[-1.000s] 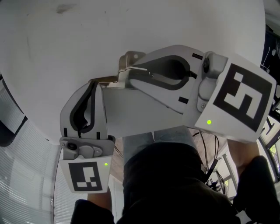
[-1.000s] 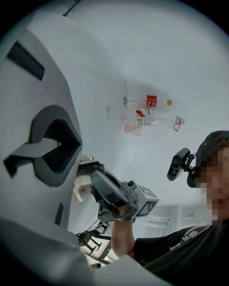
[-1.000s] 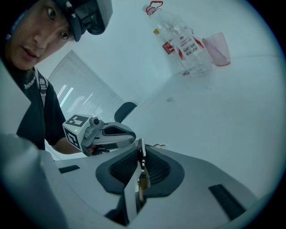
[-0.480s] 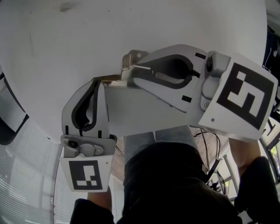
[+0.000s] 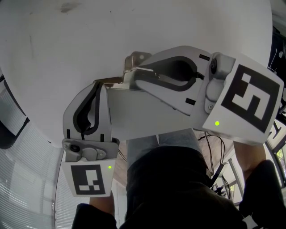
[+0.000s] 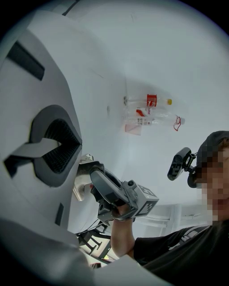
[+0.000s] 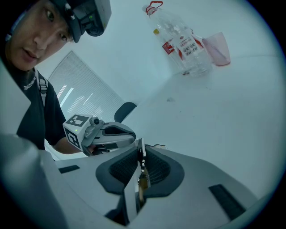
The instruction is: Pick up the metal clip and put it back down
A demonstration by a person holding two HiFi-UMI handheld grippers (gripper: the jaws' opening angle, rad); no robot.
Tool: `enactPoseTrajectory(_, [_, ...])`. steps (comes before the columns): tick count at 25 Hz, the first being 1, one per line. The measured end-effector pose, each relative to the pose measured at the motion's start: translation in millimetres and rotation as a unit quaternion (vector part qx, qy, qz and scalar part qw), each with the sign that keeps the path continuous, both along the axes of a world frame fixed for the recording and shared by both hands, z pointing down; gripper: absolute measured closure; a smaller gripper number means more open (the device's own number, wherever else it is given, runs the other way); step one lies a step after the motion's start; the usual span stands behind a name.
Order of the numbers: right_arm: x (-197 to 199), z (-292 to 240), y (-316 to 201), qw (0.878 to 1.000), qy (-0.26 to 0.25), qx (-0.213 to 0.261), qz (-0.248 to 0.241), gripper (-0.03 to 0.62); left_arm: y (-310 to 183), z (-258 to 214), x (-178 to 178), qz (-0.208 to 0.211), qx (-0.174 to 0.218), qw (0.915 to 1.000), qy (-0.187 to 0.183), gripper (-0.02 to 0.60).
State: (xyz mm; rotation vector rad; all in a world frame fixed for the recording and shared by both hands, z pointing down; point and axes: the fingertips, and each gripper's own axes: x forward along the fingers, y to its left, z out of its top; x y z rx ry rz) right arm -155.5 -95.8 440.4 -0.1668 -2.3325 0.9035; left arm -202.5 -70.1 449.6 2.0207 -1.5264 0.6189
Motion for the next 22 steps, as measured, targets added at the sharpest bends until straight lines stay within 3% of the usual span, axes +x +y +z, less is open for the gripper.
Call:
enactPoseTrajectory(8, [1.6,-0.1,-0.1,1.000,0.006,-0.001,0.000,0.537,1.4,-1.0,1.8,0.027,0.015,0.9994,-0.019,0.558])
enactPoseTrajectory(15, [1.2,0.6,-0.3,1.000,0.009,-0.004,0.007,0.537,8.8,2.0,16.0,0.099,0.027,0.9920,-0.074,0.558])
enactPoseTrajectory(17, [2.2,-0.3,-1.7,1.000,0.011,-0.011,0.015,0.540,8.7,3.3,14.7,0.092,0.021,0.9929,-0.072,0.558])
enactPoseTrajectory(22, [3.7,-2.7,-17.8,0.999,-0.021,-0.017,0.041,0.553,-2.4,-1.9,5.2,0.030,0.022,0.9992,-0.017,0.558])
